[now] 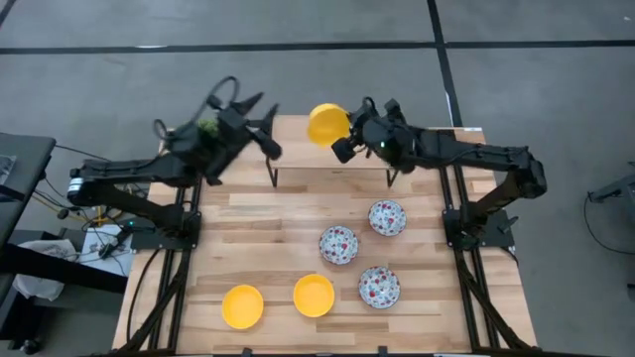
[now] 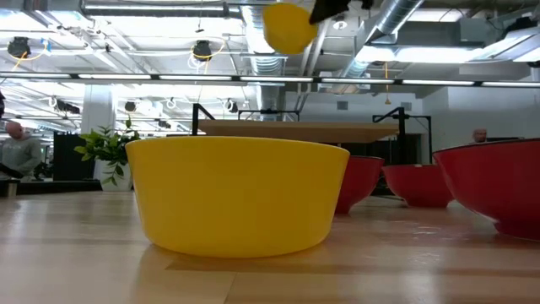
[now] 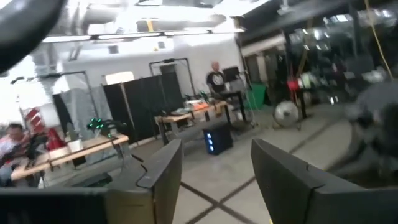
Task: Pick & Place Mini bowls
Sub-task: Put the top yellow bowl on the shelf
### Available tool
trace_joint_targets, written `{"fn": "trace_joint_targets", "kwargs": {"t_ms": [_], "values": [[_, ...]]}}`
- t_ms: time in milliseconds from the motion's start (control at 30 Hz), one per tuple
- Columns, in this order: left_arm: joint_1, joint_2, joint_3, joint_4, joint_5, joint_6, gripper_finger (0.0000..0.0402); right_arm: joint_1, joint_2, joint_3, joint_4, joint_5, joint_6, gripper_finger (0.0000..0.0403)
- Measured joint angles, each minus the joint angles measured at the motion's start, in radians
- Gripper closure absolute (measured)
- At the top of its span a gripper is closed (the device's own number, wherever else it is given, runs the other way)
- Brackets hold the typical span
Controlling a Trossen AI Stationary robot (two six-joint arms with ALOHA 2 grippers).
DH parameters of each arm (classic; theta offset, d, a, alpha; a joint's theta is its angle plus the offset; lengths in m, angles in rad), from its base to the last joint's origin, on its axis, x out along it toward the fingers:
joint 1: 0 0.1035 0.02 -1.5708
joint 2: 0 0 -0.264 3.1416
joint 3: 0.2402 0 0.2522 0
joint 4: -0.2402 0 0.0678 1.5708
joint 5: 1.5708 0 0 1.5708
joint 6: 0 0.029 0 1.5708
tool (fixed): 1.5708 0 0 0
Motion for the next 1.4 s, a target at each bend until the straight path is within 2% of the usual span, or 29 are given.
{"fn": "trace_joint_targets", "kwargs": {"t_ms": [200,367,500,667,1033,1200,1400], "values": [[-0.072,-0.091,0.000,-0.009,-0.119,-0.015,0.0202,-0.232,0.003,0.170,-0.334,-0.444,0.217,0.0402],[-0.166,-0.122,0.000,-0.100,-0.242,-0.015,0.0205,-0.396,0.003,0.271,-0.507,-0.713,0.269,0.0402],[-0.253,-0.108,0.000,-0.202,-0.222,-0.013,0.0206,-0.498,0.003,0.319,-0.595,-0.842,0.273,0.0402],[-0.335,-0.082,0.000,-0.275,-0.134,-0.007,0.0206,-0.573,0.006,0.334,-0.678,-0.882,0.272,0.0402],[-0.404,-0.089,-0.004,-0.308,-0.154,-0.015,0.0206,-0.594,0.144,0.335,-0.732,-0.933,0.245,0.0403],[-0.437,-0.123,-0.091,-0.312,-0.155,-0.045,0.0206,-0.608,0.240,0.340,-0.748,-0.957,0.217,0.0403],[-0.443,-0.208,-0.208,-0.310,-0.135,-0.156,0.0206,-0.642,0.367,0.464,-0.862,-0.938,0.181,0.0403]]}}
